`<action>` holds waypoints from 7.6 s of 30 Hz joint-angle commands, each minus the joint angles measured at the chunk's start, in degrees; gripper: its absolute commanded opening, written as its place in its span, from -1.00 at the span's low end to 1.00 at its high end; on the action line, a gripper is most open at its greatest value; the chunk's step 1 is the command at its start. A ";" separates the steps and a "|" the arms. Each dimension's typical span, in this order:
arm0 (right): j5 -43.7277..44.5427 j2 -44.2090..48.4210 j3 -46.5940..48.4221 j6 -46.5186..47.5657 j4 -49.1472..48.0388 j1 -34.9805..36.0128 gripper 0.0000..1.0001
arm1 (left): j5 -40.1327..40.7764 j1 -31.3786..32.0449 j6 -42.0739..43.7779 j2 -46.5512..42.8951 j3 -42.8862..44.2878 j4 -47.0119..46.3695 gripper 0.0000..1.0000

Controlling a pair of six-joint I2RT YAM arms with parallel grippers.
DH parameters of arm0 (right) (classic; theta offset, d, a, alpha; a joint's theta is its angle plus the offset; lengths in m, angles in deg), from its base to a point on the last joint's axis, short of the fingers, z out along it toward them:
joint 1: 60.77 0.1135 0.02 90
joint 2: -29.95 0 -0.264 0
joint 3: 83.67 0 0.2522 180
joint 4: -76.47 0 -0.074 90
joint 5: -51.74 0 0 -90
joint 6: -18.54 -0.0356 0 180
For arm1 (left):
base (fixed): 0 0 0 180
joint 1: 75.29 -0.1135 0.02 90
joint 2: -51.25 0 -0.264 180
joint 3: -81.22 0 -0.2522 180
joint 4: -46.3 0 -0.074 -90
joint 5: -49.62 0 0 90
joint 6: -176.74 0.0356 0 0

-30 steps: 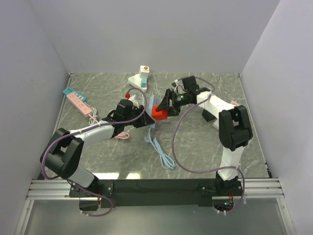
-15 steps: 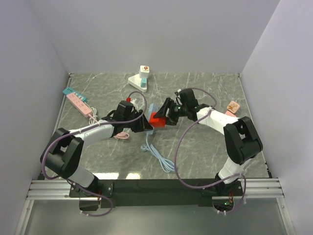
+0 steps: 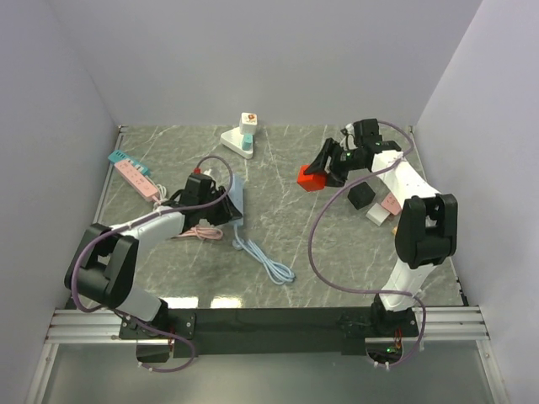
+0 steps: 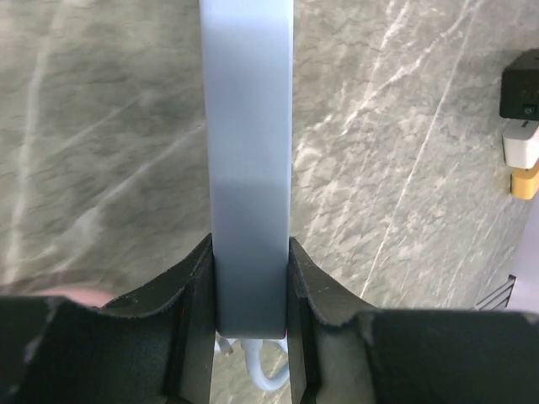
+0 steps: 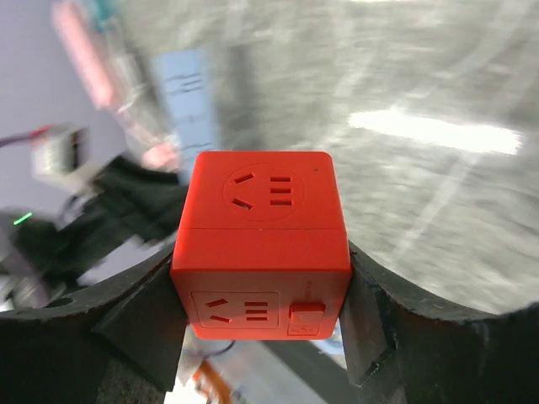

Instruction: Pull the plug off the socket

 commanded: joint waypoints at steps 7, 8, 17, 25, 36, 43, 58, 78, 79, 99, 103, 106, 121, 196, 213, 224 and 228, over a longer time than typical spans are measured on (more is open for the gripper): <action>25.59 1.66 4.48 -1.56 2.08 -6.96 -1.00 | 8.75 -13.48 12.09 -4.00 16.31 16.72 -0.99; 26.92 0.52 7.10 -1.39 3.22 -9.66 -1.00 | 12.60 -14.62 13.23 -3.47 18.18 18.68 -0.99; 34.39 -11.18 16.97 -1.47 9.38 -15.04 -1.00 | 16.42 -30.35 19.40 8.03 29.61 24.67 -0.99; 41.17 -12.94 16.27 -4.20 10.00 -18.21 -1.00 | 17.65 -34.85 18.70 18.32 35.16 26.52 -0.99; 43.89 -16.28 16.62 -2.71 12.10 -18.74 -0.25 | 13.26 -35.64 16.59 14.65 32.18 25.65 0.11; 45.81 -14.97 18.11 -2.79 13.95 -18.65 0.64 | 5.18 -35.55 16.15 7.53 30.15 25.29 0.57; 34.49 7.53 4.24 -1.12 5.78 -10.66 0.87 | -8.72 -25.19 1.75 8.65 29.97 7.40 0.99; 27.72 19.40 -11.68 -3.50 -0.55 -1.86 0.88 | 19.58 -9.01 -30.96 37.31 39.73 -12.23 0.99; 27.55 19.23 -11.86 -3.32 -0.64 -1.86 0.88 | 19.23 -9.01 -32.35 38.18 41.21 -12.41 0.99; 24.12 11.93 -9.75 -0.33 0.15 -1.95 0.83 | 14.66 -8.57 -34.21 57.09 57.93 -16.10 0.29; 23.68 11.49 -10.01 -0.51 -0.64 -1.95 0.82 | 12.56 -8.83 -33.08 55.51 54.59 -18.73 -0.15; 23.24 11.49 -10.36 -0.68 -0.99 -2.04 0.79 | 11.41 -8.92 -31.58 53.05 51.26 -20.22 -0.51; 12.35 14.39 -15.02 1.87 -9.58 2.17 0.77 | 19.04 -1.46 -5.84 25.47 36.50 2.52 -0.99; -1.10 -11.45 -15.37 -21.95 -45.20 20.29 -1.00 | 26.09 11.56 -14.79 5.49 7.47 -5.38 0.61; -5.68 -11.18 -15.55 -25.12 -46.96 20.29 -1.00 | 28.45 13.67 -12.59 12.35 11.78 -4.86 -0.95; -3.40 -1.52 -17.13 -16.95 -33.19 12.56 -1.00 | 33.29 13.67 -12.24 13.14 11.25 1.56 -0.99; -2.16 2.17 -18.80 -14.22 -30.87 7.29 -1.00 | 33.82 13.40 -12.15 13.41 11.25 1.92 -0.99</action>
